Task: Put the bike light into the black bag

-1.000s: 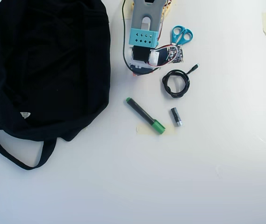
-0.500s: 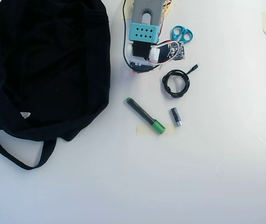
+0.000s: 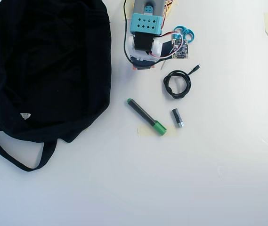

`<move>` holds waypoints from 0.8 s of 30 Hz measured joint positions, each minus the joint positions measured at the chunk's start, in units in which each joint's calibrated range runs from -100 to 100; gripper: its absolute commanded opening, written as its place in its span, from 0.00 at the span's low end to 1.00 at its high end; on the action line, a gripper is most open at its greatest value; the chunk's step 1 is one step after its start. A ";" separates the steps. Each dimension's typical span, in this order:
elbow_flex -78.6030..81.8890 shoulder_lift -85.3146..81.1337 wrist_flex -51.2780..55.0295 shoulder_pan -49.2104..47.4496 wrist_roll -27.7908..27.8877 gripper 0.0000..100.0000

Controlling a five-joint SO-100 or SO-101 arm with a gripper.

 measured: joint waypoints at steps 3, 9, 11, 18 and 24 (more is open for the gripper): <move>0.00 -1.33 0.86 0.00 -1.03 0.02; 0.00 -4.40 2.23 0.00 -1.81 0.02; 0.00 -5.23 2.92 0.07 -2.74 0.02; 0.00 -8.30 4.81 2.20 -6.20 0.02; -0.31 -11.71 4.89 2.72 -9.08 0.02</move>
